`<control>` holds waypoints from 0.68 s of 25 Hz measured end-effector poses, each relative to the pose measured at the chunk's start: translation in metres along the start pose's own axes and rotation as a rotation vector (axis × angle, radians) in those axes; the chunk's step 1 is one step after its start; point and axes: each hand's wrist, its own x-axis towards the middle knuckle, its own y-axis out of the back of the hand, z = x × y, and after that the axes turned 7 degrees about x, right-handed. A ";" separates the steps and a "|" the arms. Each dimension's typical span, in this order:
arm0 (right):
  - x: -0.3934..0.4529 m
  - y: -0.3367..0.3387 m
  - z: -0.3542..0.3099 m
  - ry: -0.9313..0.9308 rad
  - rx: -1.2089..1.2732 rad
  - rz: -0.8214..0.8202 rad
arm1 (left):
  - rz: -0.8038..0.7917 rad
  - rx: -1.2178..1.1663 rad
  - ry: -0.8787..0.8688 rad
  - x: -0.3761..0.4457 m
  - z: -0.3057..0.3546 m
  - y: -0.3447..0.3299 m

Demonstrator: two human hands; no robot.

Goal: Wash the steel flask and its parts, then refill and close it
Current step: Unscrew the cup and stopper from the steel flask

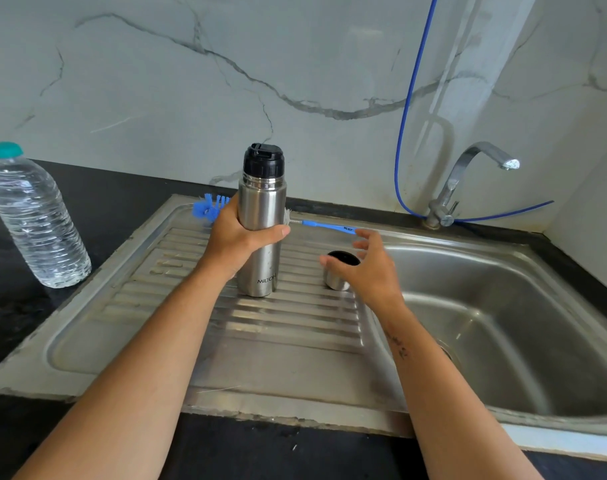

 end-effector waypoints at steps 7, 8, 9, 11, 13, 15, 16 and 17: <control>0.008 -0.023 -0.164 0.466 -0.376 -0.122 | 0.016 -0.017 0.017 0.002 -0.002 -0.001; 0.013 -0.033 -0.183 0.487 -0.569 -0.179 | 0.012 -0.018 0.016 0.001 -0.002 -0.001; 0.018 -0.041 -0.197 0.508 -0.770 -0.211 | 0.007 -0.011 0.012 0.001 -0.002 -0.001; 0.028 -0.055 -0.212 0.563 -1.093 -0.229 | 0.009 0.003 0.007 0.001 -0.002 -0.001; 0.035 -0.065 -0.217 0.600 -1.262 -0.227 | 0.018 0.016 0.013 0.001 -0.002 0.000; 0.037 -0.072 -0.221 0.605 -1.343 -0.229 | 0.032 0.035 0.016 0.000 -0.003 -0.001; 0.037 -0.075 -0.222 0.601 -1.357 -0.223 | 0.037 0.042 0.013 0.000 -0.003 -0.002; 0.037 -0.077 -0.222 0.612 -1.365 -0.203 | 0.041 0.047 0.010 -0.001 -0.004 -0.002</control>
